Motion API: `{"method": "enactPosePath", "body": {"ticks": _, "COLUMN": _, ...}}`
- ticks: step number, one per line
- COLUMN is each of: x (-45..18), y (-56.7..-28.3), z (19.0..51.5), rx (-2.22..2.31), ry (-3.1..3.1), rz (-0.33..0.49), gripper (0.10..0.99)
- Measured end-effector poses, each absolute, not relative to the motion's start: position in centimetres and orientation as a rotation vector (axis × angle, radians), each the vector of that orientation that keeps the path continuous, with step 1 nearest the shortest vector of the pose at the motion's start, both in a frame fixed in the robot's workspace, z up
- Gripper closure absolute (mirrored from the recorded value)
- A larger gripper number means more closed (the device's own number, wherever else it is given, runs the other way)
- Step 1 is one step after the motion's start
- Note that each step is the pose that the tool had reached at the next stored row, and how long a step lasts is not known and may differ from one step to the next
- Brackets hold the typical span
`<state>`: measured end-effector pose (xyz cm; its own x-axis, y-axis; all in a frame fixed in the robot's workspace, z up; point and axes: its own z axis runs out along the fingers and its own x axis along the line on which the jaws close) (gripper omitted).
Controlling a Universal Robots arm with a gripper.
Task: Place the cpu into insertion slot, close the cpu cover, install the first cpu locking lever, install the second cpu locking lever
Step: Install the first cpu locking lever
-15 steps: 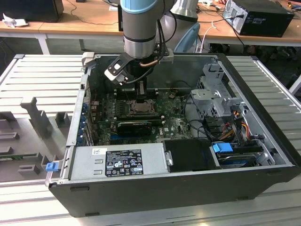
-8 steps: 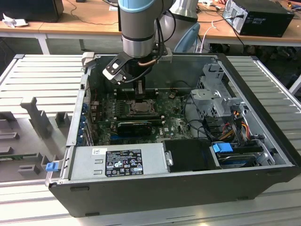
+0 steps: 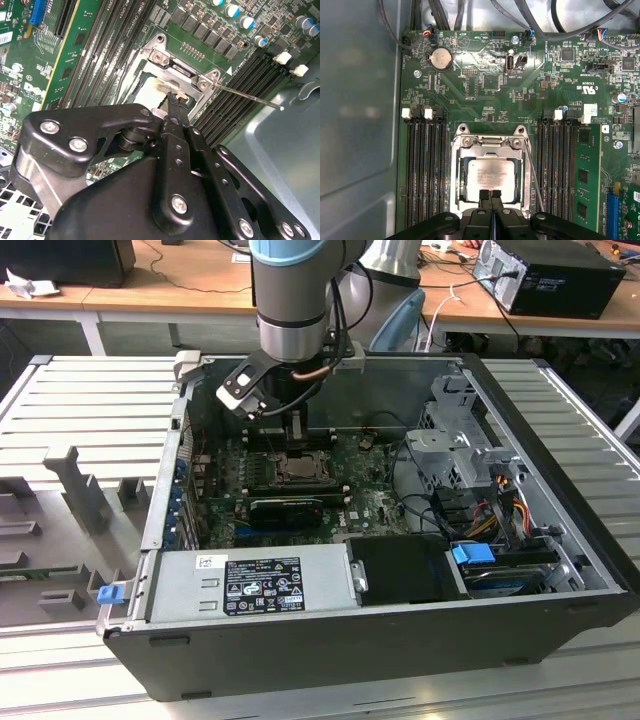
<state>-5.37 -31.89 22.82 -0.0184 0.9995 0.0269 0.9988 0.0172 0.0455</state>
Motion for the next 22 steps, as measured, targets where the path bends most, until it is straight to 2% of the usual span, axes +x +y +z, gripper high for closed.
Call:
{"method": "enactPosePath", "body": {"ticks": 19, "x": -5.4, "y": -31.9, "z": 23.4, "rx": 2.192, "ry": 2.231, "rz": 0.08, "gripper": 0.98}}
{"method": "enactPosePath", "body": {"ticks": 22, "x": -5.4, "y": -31.9, "z": 24.4, "rx": 2.192, "ry": 2.231, "rz": 0.079, "gripper": 0.98}}
